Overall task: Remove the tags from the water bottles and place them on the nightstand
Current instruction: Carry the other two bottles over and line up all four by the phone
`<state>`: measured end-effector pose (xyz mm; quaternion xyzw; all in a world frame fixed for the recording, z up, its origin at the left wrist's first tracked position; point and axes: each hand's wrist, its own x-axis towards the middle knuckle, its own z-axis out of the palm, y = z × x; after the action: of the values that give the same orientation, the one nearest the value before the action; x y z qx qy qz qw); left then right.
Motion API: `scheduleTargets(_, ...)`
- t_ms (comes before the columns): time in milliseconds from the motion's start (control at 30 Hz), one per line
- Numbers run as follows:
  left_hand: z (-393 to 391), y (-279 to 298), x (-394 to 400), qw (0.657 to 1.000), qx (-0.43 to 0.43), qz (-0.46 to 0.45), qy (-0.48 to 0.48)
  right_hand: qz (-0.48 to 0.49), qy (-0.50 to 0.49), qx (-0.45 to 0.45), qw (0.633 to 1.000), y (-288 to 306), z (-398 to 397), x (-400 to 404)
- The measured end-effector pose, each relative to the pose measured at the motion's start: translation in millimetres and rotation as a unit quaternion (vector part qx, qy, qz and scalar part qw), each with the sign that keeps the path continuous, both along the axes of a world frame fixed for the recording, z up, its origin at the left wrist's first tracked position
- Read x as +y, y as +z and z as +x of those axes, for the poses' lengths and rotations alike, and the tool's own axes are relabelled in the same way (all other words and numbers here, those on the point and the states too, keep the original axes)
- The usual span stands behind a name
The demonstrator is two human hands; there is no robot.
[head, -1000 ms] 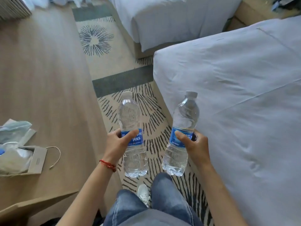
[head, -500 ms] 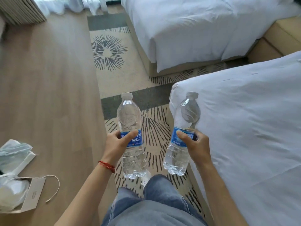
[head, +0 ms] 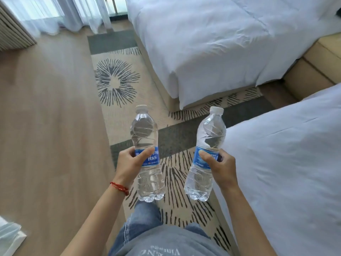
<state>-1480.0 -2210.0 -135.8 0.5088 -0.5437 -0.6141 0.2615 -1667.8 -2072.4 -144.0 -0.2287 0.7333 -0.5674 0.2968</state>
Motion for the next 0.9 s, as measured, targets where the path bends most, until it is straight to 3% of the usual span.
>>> scheduleTargets(367, -120.3, 17.5, -216.2, 0.997, -0.024, -0.02, -0.076, -0.002, -0.09, -0.01, 0.996, 13.0, -87.4, -170.5)
scheduleTargets(667, -267.9, -1.2, -285.8, 0.987, -0.044, -0.021, -0.151, -0.004, -0.173, -0.038, 0.984, -3.2, -211.8, -234.8)
scheduleTargets(900, -416.6, 15.3, -317.0, 0.973, -0.023, -0.004, -0.228, 0.004, -0.219, -0.028, 0.975, 10.3, -340.2, -259.5)
